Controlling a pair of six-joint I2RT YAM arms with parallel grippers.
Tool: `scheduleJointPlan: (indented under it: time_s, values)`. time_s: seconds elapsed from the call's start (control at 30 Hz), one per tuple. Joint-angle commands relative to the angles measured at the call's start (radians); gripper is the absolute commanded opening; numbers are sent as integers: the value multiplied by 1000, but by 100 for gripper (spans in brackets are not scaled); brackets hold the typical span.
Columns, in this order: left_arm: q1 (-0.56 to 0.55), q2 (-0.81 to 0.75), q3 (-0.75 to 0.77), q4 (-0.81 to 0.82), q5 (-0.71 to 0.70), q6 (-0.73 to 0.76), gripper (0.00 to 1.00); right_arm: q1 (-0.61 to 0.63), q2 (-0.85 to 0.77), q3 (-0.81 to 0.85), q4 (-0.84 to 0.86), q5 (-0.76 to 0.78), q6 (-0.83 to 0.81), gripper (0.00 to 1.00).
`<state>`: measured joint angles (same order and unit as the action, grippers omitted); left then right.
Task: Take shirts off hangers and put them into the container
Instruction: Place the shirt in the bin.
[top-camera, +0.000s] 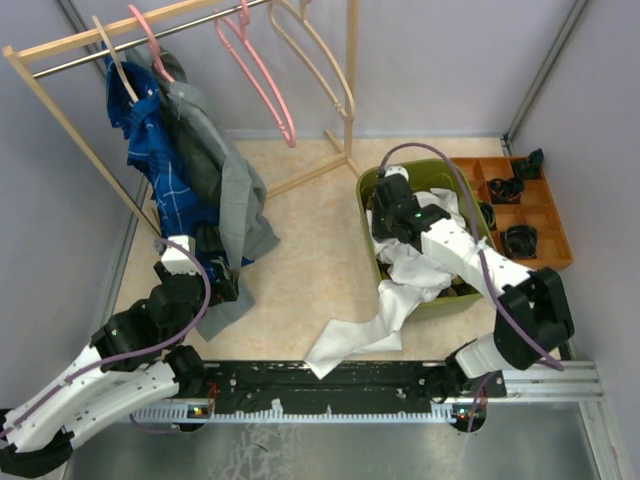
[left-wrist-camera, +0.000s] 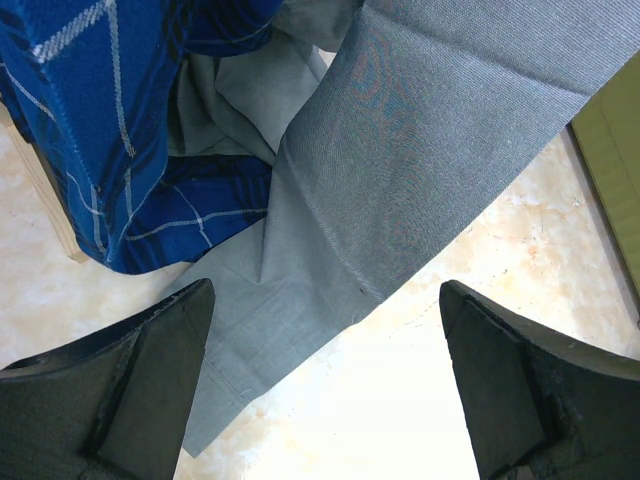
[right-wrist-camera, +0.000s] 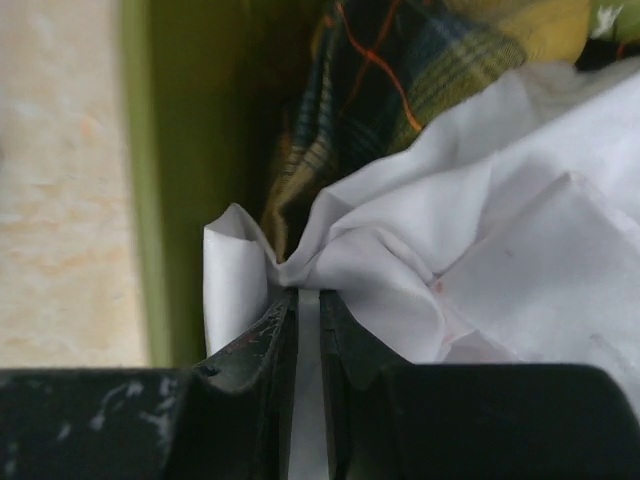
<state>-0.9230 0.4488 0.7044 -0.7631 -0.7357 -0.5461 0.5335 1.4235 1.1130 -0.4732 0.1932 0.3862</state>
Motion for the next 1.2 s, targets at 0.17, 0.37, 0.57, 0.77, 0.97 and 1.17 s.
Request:
scheduleJointPlan:
  time_s: [0.17, 0.37, 0.57, 0.77, 0.97, 1.17]
  values:
    - [6, -5, 18, 9, -9, -2, 99, -5, 164, -141, 33, 67, 9, 16]
    - [5, -5, 17, 10, -5, 1, 99, -4, 34, -48, -43, 91, -53, 26]
    - [5, -10, 16, 11, -5, 1, 99, -4, -195, 45, -111, 46, -94, 55]
    - [5, -6, 17, 15, -1, 5, 99, -4, -427, -53, 25, -324, -93, 69]
    - [4, -6, 17, 16, 2, 6, 99, 188, -474, -176, 88, -591, -106, 71]
    - [5, -14, 17, 13, -1, 5, 99, 541, -418, -330, 94, -461, -216, 72]
